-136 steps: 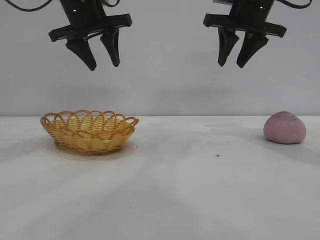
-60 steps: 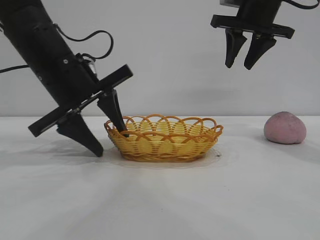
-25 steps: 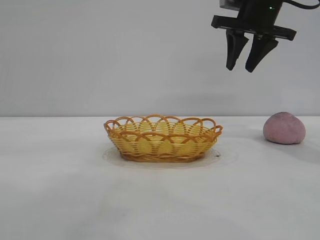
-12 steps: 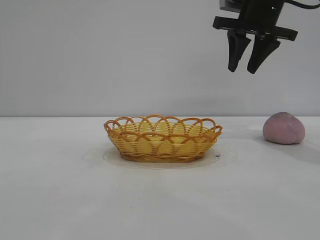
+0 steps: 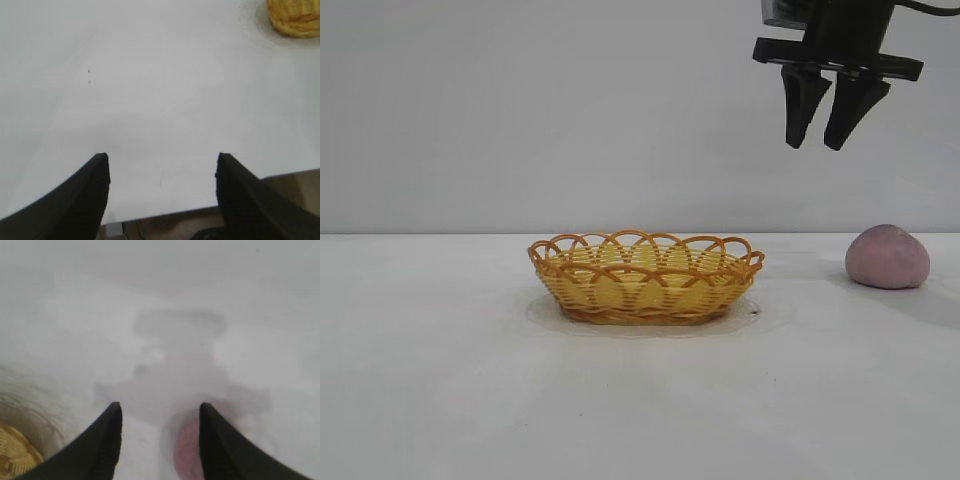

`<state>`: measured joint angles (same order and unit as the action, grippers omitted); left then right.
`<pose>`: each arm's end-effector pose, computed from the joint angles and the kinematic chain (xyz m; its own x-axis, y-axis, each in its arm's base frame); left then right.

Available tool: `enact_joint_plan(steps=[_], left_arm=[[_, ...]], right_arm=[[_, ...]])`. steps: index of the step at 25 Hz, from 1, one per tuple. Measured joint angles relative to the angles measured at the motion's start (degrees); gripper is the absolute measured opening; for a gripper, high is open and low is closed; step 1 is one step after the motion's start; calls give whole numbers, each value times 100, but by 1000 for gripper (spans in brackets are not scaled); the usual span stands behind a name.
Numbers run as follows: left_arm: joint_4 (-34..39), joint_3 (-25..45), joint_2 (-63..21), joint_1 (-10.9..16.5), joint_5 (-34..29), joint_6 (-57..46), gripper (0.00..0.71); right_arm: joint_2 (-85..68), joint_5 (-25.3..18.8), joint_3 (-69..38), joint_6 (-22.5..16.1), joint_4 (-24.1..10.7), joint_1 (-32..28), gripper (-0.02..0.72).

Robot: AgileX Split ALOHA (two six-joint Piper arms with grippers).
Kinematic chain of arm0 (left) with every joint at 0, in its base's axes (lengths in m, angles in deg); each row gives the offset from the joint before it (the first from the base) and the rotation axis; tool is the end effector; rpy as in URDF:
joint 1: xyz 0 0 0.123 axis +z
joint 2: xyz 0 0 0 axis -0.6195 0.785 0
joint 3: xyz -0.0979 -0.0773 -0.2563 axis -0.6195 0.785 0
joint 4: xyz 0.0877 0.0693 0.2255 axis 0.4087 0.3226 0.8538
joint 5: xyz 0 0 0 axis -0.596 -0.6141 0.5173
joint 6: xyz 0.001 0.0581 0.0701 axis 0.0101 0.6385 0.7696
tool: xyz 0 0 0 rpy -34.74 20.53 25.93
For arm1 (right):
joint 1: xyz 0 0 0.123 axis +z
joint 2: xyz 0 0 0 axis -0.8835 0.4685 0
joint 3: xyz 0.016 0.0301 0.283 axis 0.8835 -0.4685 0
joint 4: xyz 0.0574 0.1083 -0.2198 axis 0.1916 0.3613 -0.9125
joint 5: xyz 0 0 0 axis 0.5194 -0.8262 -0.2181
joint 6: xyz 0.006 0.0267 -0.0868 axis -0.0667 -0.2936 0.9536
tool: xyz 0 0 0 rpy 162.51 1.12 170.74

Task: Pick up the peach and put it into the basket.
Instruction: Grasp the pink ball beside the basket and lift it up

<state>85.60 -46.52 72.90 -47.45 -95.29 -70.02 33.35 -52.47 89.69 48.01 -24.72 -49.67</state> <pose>-0.0046 0.0038 0.2694 -0.5398 0.0881 -0.8372 0.1324 0.9910 0.0189 0.4523 0.1101 0.2357 -0.8969 -0.2764 -0.3451 -0.3218 0.9434 0.0808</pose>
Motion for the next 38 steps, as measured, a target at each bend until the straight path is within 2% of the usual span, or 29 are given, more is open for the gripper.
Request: enact_joint_plan(steps=[5,10,15,18,21,23,24,25,26,27,28,33,38], left_arm=[[-10,42,-203,0,72,27,454],[-34,52,-207,0,102,49,454],[-56,52,-207,14,111,49,454],[-56,52,-216,284,115,49,454],[-56,52,-216,756,115,49,454],[-56,52,-216,992,115,49,454],[-56,52,-216,1072,115,49,454],[-56,52,-216,1121,115,49,454],[-56,52,-216,1172,115,49,454],[-56,52,-216,1221,115,49,454],[-56,52,-216,1272,115,49,454],[-56,52,-216,1358,115,49,454],[-56,52,-216,1358,115,49,454]], right_arm=[[0,-290,0,0,-205,0,337],[10,-886,0,-11,-621,0,337],[225,-951,0,-23,-783,0,337],[507,-963,0,-23,-849,0,337],[874,-952,0,-23,-1007,0,337],[1105,-929,0,-23,-1118,0,223],[1169,-919,13,-23,-1120,0,138],[1178,-890,26,-23,-1062,0,93],[1139,-817,49,-23,-942,0,60],[1061,-733,53,-23,-826,29,59],[963,-689,53,-23,-785,65,0],[130,-380,53,-11,-618,645,0],[-536,-371,53,-4,-331,1368,0]])
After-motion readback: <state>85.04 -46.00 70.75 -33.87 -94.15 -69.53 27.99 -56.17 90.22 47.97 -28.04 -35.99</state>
